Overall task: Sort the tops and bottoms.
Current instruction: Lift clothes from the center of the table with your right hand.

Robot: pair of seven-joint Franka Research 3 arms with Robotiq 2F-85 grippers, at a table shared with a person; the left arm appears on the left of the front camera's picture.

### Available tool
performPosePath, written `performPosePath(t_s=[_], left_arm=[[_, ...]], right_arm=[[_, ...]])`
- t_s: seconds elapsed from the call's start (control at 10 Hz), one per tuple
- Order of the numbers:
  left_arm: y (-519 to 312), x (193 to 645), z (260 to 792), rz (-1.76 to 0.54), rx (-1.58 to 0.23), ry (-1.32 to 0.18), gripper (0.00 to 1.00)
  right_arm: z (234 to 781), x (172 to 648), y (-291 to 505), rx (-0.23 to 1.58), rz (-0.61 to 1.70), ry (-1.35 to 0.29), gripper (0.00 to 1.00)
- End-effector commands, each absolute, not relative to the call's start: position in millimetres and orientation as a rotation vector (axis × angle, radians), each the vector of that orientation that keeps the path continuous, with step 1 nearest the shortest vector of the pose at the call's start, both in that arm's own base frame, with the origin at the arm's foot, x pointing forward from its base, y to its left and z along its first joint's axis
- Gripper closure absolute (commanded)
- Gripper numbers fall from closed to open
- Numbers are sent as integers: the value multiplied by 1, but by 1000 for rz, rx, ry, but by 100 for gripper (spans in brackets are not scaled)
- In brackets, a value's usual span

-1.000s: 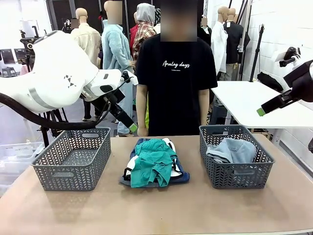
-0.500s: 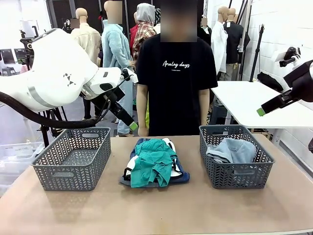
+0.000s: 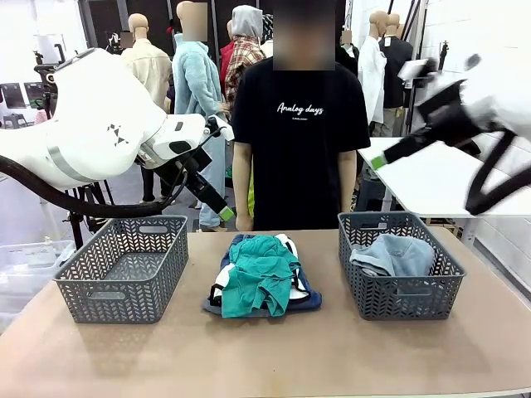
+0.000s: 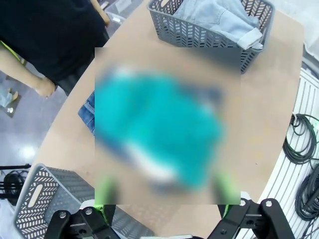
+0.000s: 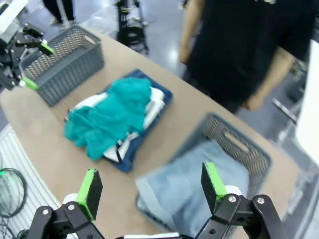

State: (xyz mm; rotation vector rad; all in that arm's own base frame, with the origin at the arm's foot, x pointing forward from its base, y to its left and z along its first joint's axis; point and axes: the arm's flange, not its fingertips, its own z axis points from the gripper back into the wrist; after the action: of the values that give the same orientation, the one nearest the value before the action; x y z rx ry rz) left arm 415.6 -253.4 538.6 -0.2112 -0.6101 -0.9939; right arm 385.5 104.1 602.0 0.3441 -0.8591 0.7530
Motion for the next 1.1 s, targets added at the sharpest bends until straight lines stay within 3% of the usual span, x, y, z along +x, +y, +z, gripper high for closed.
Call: performPosePath(t_s=[0.0,0.3,0.9,1.0], left_arm=[[-251,415,540,-1000,-205,-614,0],[-251,415,540,-1000,-205,-614,0],[-251,415,540,-1000,-205,-614,0],[-251,415,540,-1000,-205,-614,0]], right_arm=[[594,476,131,426,832,-812,0],[571,519,182,433,834,-781,0],[560,521,195,391,818,-767,0],[539,527,199,395,821,-652,0]])
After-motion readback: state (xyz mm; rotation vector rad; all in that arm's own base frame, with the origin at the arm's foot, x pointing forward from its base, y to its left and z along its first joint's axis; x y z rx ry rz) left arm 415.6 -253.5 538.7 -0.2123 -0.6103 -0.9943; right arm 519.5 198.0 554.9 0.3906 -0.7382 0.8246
